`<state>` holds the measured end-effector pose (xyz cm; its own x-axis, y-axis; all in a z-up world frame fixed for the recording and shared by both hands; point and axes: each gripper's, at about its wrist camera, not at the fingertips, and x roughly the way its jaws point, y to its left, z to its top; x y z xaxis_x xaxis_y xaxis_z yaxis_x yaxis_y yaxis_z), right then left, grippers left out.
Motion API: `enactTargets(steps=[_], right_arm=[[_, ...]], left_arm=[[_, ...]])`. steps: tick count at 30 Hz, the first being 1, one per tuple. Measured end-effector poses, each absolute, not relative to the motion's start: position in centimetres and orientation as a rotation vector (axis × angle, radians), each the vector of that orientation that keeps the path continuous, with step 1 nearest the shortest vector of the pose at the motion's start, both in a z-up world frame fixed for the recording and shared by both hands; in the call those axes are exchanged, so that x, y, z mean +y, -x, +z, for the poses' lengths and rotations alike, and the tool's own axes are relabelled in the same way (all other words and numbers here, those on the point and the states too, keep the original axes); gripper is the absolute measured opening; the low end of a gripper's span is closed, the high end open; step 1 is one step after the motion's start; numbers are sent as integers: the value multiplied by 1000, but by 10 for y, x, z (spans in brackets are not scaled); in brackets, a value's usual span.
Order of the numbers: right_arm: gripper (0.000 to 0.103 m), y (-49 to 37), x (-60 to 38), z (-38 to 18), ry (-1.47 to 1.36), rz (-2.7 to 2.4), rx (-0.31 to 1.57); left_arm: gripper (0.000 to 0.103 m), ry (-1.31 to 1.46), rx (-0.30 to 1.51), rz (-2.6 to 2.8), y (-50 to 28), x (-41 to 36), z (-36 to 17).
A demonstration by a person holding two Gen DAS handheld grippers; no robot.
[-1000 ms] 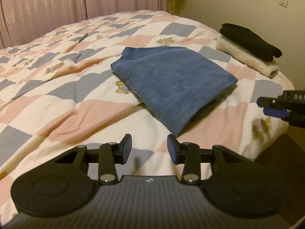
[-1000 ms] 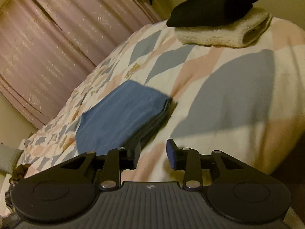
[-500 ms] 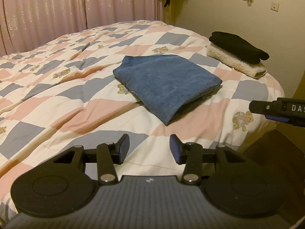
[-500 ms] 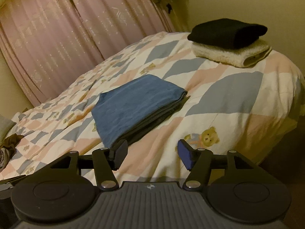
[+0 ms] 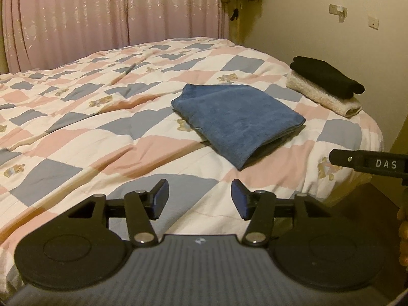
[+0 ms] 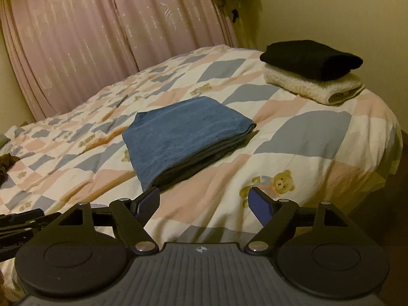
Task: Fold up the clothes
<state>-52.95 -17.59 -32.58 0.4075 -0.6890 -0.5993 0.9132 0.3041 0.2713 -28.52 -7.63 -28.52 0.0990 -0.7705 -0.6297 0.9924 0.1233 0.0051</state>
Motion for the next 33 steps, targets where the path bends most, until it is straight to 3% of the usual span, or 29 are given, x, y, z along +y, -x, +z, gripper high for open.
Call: enactTargets(steps=[11, 18, 33], right_arm=[[87, 525, -173, -326, -585, -1131, 470], [90, 531, -183, -336, -613, -1128, 477], [93, 592, -292, -388, -852, -918, 369]], left_arm=[[55, -510, 571, -1381, 288, -80, -286], [64, -529, 590, -1401, 294, -99, -293], [74, -315, 929, -1430, 240, -221, -343]])
